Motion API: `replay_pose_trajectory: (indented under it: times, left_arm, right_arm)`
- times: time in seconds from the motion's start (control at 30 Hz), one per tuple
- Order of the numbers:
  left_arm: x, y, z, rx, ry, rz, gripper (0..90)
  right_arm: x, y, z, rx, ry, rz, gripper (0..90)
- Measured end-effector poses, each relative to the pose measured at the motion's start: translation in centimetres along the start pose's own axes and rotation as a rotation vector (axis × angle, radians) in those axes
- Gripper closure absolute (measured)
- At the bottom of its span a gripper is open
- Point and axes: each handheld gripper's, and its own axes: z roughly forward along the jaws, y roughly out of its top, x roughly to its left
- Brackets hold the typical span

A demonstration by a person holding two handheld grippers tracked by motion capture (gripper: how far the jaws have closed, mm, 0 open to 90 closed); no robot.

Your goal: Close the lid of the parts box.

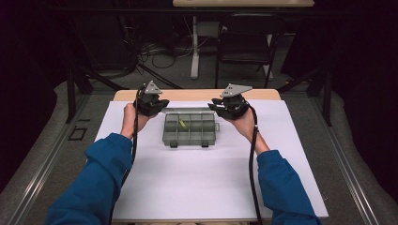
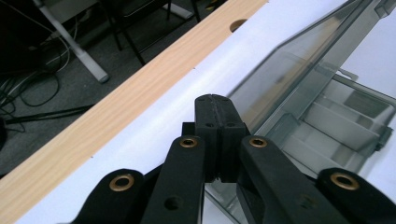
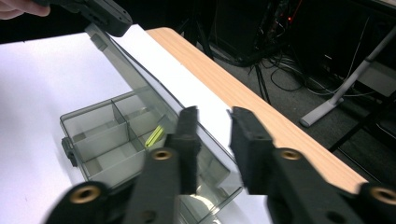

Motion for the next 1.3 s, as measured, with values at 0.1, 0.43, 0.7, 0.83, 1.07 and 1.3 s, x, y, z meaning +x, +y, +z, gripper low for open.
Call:
replay_pose_trajectory:
  times: [0.1,0.43,0.7,0.83,1.07,1.3]
  left_arm:
    - [-0.4,-0.7,0.1,-0.005,-0.009,0.001,90.0]
    - [-1.8,-2.6,0.5,0.004,-0.035,0.017,90.0]
    - [-2.7,-4.3,1.3,0.023,-0.043,0.025,90.0]
    - [-2.9,-4.9,1.5,0.035,-0.044,0.030,90.0]
    - [-3.2,-5.7,1.9,0.045,-0.045,0.034,90.0]
    - [-3.4,-6.3,2.5,0.059,-0.044,0.032,90.0]
  right_arm:
    - [0.5,-0.3,0.4,0.021,0.006,-0.007,79.9]
    - [1.9,-1.7,1.7,0.070,0.013,-0.009,86.5]
    - [2.9,-3.4,2.7,0.111,0.026,-0.004,88.4]
    - [3.3,-4.0,2.9,0.123,0.029,0.001,88.9]
    - [3.7,-4.8,3.3,0.141,0.024,0.009,89.7]
    - [3.8,-5.9,3.6,0.155,0.035,0.028,89.7]
